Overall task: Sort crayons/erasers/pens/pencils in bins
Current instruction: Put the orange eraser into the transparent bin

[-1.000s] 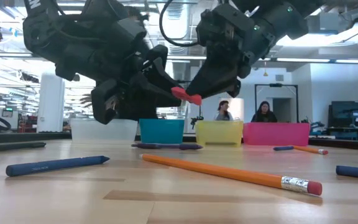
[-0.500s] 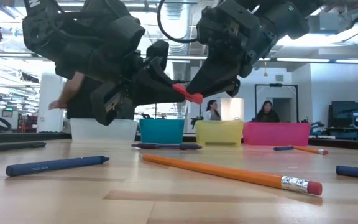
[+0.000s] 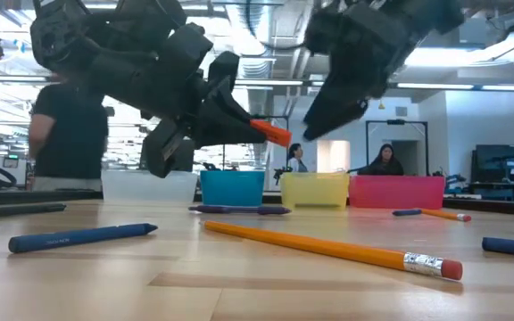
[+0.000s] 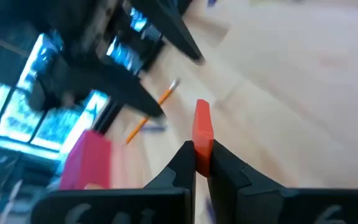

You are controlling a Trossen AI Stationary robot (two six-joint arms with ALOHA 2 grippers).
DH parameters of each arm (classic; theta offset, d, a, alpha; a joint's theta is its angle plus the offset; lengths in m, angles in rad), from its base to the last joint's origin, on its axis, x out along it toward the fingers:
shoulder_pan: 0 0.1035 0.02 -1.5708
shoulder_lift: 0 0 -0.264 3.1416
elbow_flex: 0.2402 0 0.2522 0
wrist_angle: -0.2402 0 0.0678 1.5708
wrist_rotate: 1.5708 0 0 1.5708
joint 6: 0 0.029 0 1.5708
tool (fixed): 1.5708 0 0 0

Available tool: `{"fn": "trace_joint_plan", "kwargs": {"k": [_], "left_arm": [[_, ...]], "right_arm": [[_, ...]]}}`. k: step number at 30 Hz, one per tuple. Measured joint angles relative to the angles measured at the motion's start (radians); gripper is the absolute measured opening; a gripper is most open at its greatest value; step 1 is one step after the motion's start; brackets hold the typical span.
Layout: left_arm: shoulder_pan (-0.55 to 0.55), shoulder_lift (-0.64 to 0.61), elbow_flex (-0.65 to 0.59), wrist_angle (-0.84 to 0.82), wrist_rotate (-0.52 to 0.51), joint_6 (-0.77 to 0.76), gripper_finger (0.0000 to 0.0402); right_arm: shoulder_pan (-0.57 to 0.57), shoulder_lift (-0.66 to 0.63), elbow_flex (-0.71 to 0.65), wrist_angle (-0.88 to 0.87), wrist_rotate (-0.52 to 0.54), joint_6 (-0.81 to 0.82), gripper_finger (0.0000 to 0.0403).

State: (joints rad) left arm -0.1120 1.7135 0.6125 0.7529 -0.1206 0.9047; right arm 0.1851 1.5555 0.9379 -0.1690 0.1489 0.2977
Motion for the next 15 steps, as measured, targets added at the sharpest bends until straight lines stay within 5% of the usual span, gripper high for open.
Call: {"fn": "trace_joint_plan", "kwargs": {"k": [6,15], "left_arm": [[0.038,-0.158,-0.001,-0.192,-0.196,-0.035,0.0006],[0.241,-0.546,-0.001,-0.689,-0.350,-0.377,0.0008]], "right_arm": [[0.033,-0.156,-0.079,-0.096,0.101,-0.101,0.0165],[-0.039,-0.276,-0.413,0.312,0.102,-0.204,0.0008]]}}
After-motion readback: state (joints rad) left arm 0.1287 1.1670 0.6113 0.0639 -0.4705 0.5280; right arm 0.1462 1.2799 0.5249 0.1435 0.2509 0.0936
